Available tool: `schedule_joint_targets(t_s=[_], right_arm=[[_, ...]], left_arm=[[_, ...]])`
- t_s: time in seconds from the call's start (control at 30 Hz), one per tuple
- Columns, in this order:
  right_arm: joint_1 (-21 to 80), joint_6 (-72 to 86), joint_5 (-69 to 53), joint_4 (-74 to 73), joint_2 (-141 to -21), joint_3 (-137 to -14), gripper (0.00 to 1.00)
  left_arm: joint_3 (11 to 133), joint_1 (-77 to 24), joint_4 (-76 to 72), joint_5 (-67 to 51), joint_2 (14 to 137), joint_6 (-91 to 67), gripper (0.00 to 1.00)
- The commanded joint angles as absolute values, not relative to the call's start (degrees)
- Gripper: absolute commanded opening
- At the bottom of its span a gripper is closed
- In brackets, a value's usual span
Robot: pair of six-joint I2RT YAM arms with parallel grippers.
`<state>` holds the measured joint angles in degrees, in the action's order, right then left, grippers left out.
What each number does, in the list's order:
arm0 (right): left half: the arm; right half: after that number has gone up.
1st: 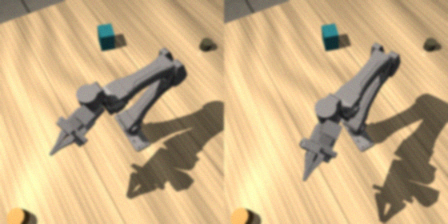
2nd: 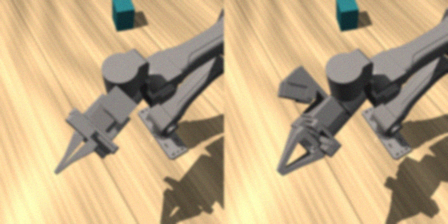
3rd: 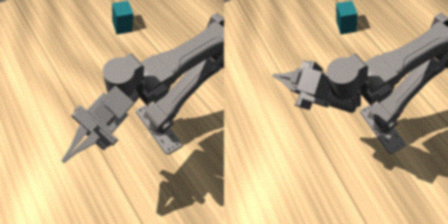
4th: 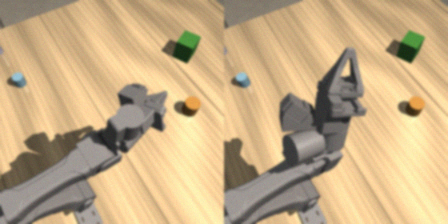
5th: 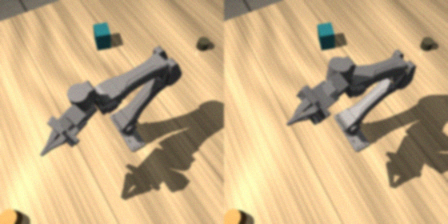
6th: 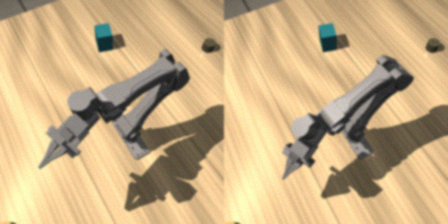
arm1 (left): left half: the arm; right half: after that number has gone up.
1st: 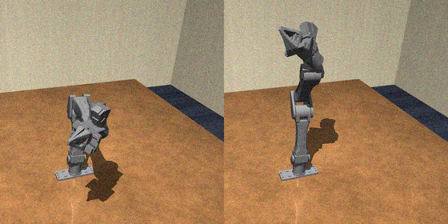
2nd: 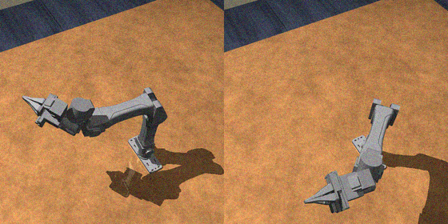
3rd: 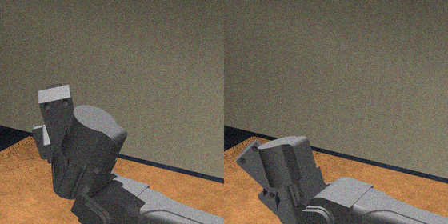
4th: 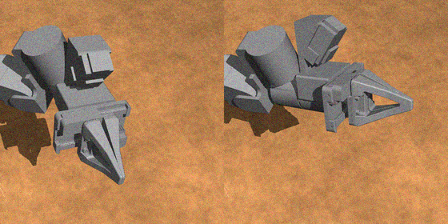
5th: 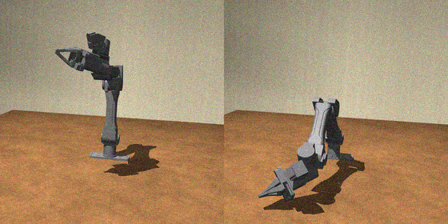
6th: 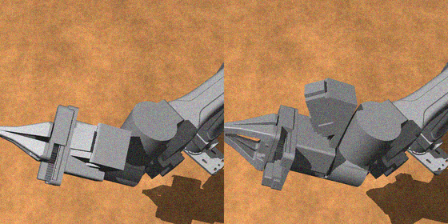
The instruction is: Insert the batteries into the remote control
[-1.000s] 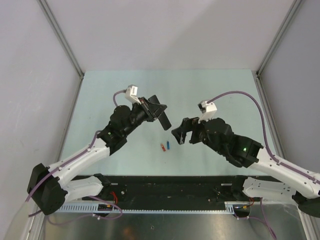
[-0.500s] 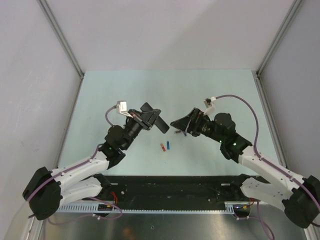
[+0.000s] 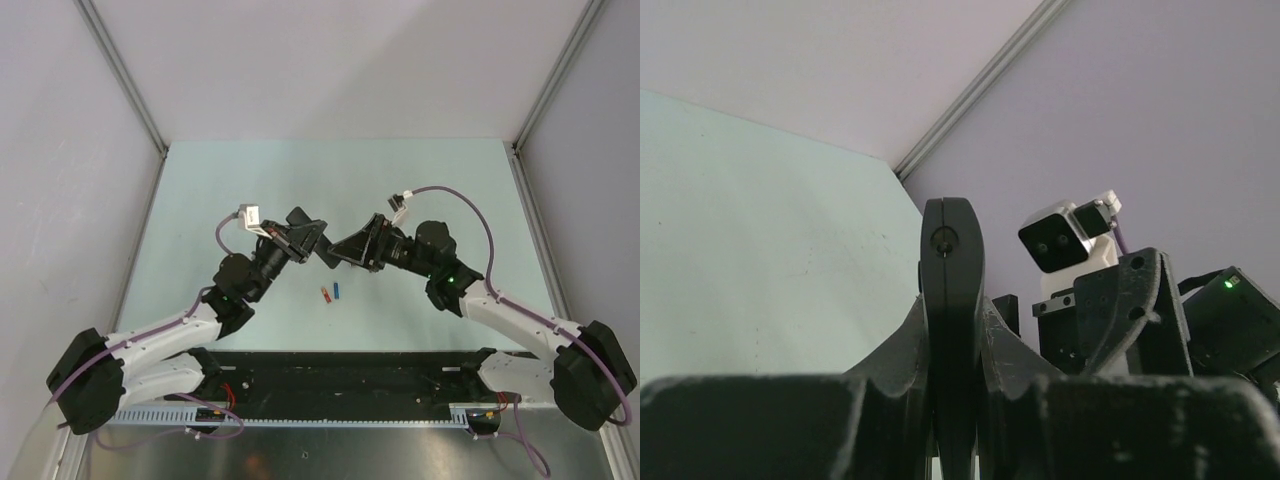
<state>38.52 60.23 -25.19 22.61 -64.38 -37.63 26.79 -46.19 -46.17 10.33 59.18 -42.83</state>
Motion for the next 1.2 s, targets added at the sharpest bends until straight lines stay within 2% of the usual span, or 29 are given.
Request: schedule_joint_targets(t_s=[0.0,0.17,0.5,0.6,0.73,0.87,1.17], right_arm=[[38.9,62.1,-26.5,28.2,-66.8,-39.3,0.8],[39.2,62.0,-26.3,26.9,-68.9,-40.4,0.72],[40.1,62.1,-26.1,27.8,-70.2,-41.7,0.71],[40.3,62.1,-25.8,27.9,-70.5,-41.7,0.67],[40.2,62.1,-25.8,27.3,-70.4,-41.7,0.56],[40.3,61.5,-25.4,25.8,-70.1,-41.7,0.51],[40.6,60.5,-25.0,24.0,-69.2,-41.7,0.51]], left_arm=[[29.2,-46.8,-49.1,11.5,59.0,-40.4,0.0],[29.4,-46.8,-49.0,11.4,58.6,-40.3,0.0],[29.4,-46.9,-48.7,10.5,59.2,-41.0,0.0],[29.4,-47.1,-48.6,10.5,59.0,-41.0,0.0],[29.4,-47.3,-48.6,10.5,58.6,-41.1,0.0],[29.5,-47.5,-48.6,10.6,58.5,-41.2,0.0],[29.9,-47.5,-48.6,10.5,58.0,-41.7,0.0]])
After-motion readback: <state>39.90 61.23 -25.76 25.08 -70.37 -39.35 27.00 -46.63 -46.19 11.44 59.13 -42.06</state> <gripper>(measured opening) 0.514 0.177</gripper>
